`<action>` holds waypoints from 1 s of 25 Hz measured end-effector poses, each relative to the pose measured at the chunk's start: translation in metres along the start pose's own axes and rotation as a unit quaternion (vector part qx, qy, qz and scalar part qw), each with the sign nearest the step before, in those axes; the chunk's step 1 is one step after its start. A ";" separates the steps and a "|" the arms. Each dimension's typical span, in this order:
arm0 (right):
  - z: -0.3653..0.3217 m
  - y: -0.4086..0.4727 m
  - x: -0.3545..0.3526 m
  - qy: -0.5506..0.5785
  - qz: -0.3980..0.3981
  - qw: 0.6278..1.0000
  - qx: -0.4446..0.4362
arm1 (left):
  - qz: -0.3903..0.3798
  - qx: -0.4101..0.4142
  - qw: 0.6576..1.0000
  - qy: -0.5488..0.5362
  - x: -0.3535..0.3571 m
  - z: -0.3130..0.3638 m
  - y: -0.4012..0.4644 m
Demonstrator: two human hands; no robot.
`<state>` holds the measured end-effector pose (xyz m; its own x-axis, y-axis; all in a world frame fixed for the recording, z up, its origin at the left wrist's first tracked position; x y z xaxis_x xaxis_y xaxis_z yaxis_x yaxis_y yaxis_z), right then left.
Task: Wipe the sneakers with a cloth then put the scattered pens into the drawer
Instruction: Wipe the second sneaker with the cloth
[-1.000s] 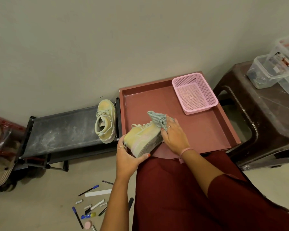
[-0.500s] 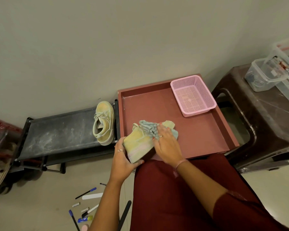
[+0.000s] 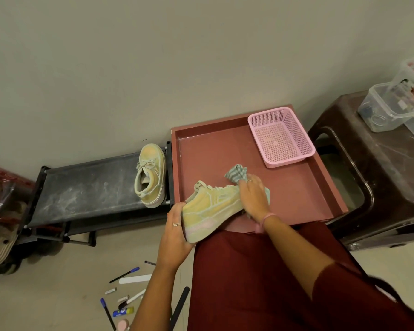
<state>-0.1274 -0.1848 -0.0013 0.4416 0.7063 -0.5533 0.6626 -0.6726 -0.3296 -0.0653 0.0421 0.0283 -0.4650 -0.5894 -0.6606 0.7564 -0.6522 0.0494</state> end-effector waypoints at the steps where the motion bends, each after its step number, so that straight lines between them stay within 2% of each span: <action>1: -0.003 -0.017 0.009 -0.013 0.011 0.999 -0.040 | -0.007 0.010 1.000 0.008 -0.001 -0.001 0.002; 4: 0.003 -0.037 0.011 -0.012 0.018 0.994 -0.110 | -0.029 0.049 0.998 0.038 -0.003 0.003 0.008; 6: 0.018 -0.022 -0.003 0.015 0.020 0.993 -0.115 | -0.033 0.073 0.995 0.061 -0.006 0.008 0.012; 8: 0.031 -0.001 -0.015 0.066 0.018 0.997 -0.030 | -0.032 0.086 0.992 0.089 -0.007 0.006 0.017; 10: 0.029 0.014 -0.012 0.092 0.031 0.995 0.028 | -0.025 0.057 0.990 0.126 -0.009 -0.005 0.023; 13: 0.001 -0.001 0.012 -0.030 0.006 0.999 -0.029 | -0.018 0.038 0.985 0.169 -0.010 -0.017 0.030; 16: -0.021 -0.038 0.031 -0.050 0.010 0.993 -0.103 | -0.022 0.062 0.981 0.183 -0.001 -0.014 0.035; 19: -0.040 -0.068 0.055 -0.098 -0.014 0.963 -0.249 | -0.018 0.038 0.987 0.155 0.009 -0.018 0.037; 21: -0.034 -0.067 0.057 -0.161 -0.027 0.943 -0.291 | -0.012 0.026 0.992 0.119 0.012 -0.020 0.033; 23: -0.026 -0.058 0.042 -0.216 0.029 0.928 -0.302 | -0.002 0.023 0.995 0.102 0.011 -0.020 0.030; 25: -0.015 -0.045 0.019 -0.257 0.113 0.920 -0.275 | 0.006 0.024 0.994 0.102 0.010 -0.019 0.030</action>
<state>-0.1397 -0.1381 0.0142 0.3555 0.2698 -0.8949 0.8572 -0.4758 0.1971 -0.0388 0.0255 0.0088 -0.3498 -0.4909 -0.7979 0.7355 -0.6714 0.0906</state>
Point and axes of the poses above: each hand's wrist, its own y-axis towards the middle knuckle, its own x-axis out of the palm, z = x × y, the point moved 6 cm from there along y, towards the middle knuckle
